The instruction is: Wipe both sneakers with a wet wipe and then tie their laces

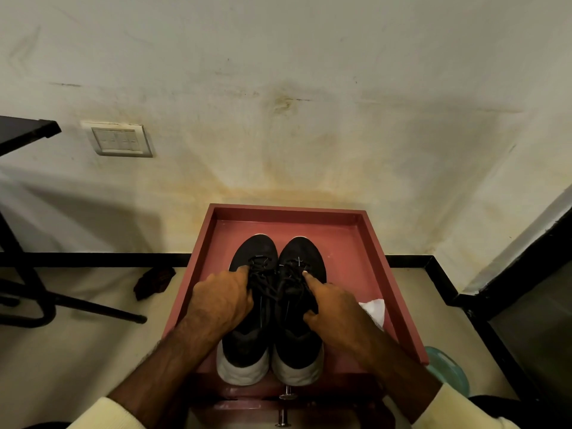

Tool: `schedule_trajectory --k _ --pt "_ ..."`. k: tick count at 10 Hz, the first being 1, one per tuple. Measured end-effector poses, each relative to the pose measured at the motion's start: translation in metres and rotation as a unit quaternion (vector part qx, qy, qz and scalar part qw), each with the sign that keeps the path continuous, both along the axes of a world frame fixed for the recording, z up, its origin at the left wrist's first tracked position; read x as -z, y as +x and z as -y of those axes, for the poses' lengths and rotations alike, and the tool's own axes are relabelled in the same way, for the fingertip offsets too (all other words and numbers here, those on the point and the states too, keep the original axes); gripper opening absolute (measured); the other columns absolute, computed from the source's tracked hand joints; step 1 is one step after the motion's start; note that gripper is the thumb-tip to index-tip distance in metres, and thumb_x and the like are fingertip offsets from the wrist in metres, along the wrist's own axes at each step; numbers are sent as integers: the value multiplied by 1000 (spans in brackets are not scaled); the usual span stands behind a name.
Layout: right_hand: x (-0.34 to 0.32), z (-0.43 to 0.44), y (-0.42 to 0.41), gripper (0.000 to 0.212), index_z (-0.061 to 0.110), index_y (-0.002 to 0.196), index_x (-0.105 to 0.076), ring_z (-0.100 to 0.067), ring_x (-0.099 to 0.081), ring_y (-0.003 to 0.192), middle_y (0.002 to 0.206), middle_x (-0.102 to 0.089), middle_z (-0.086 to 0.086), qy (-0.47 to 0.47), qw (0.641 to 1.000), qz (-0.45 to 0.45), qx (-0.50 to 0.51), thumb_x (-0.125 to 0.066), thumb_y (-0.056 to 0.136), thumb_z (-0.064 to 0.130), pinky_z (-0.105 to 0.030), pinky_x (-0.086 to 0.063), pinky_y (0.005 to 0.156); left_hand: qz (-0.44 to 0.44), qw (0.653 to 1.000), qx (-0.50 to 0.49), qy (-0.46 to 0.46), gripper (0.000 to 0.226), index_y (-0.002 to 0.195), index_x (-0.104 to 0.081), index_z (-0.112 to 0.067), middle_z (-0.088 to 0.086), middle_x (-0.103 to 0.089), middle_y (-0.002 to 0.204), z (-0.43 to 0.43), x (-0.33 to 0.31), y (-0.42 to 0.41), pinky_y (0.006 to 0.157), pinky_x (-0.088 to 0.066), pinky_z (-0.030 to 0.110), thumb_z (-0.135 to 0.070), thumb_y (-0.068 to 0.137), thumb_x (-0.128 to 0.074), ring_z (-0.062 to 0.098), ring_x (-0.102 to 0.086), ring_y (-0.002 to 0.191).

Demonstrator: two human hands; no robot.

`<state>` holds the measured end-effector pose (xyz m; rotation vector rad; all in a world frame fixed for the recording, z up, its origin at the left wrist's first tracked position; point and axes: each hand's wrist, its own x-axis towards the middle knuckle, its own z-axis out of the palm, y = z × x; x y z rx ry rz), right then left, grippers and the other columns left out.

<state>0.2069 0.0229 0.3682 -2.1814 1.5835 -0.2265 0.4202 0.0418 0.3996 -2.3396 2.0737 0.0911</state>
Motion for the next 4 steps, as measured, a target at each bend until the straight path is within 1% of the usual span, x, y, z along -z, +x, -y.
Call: schedule_trajectory --k 1,2,3,4 --pt "0 0 1 86 24 167 -15 -30 -65 115 127 -63 -12 5 1000 -12 -1 -65 97 24 -40 -56 100 6 1000 -1 2 38 139 -48 -24 2 -67 101 -1 3 -2 68 -43 33 -39 105 -37 19 -55 81" --pt "-4 0 1 88 22 168 -12 -31 -65 115 128 -62 -13 24 999 -24 -9 -64 97 25 -41 -56 99 -4 1000 14 21 41 141 -45 -22 3 -67 105 3 3 0 71 -47 35 -39 105 -38 21 -60 86" --pt "-22 6 -5 95 21 167 -3 -30 -63 123 139 -59 -13 89 995 -30 -40 -64 96 32 -40 -55 103 -96 991 11 93 70 159 -23 -18 11 -62 137 6 0 7 97 -53 43 -45 100 -49 32 -63 121" --pt "-36 5 -9 85 15 165 -16 -27 -61 130 147 -57 -9 127 991 3 -43 -65 97 35 -39 -54 107 -119 989 -7 84 89 164 -3 -14 16 -36 162 -1 -6 8 116 -41 44 -55 99 -48 36 -42 146"
